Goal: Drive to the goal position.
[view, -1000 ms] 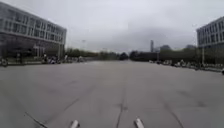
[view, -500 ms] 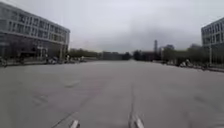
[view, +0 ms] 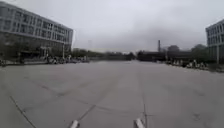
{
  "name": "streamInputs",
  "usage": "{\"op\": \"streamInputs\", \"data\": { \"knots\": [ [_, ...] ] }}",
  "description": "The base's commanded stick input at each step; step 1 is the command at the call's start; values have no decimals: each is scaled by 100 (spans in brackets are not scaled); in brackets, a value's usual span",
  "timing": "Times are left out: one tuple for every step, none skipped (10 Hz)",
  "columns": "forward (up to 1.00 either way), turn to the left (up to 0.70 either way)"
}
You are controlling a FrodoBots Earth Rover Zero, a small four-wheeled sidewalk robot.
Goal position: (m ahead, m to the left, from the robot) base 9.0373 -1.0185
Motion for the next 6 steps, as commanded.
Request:
{"op": "streamInputs", "data": {
  "knots": [
    [100,1],
    [100,1],
    [100,1],
    [100,1],
    [100,1],
    [100,1]
  ]
}}
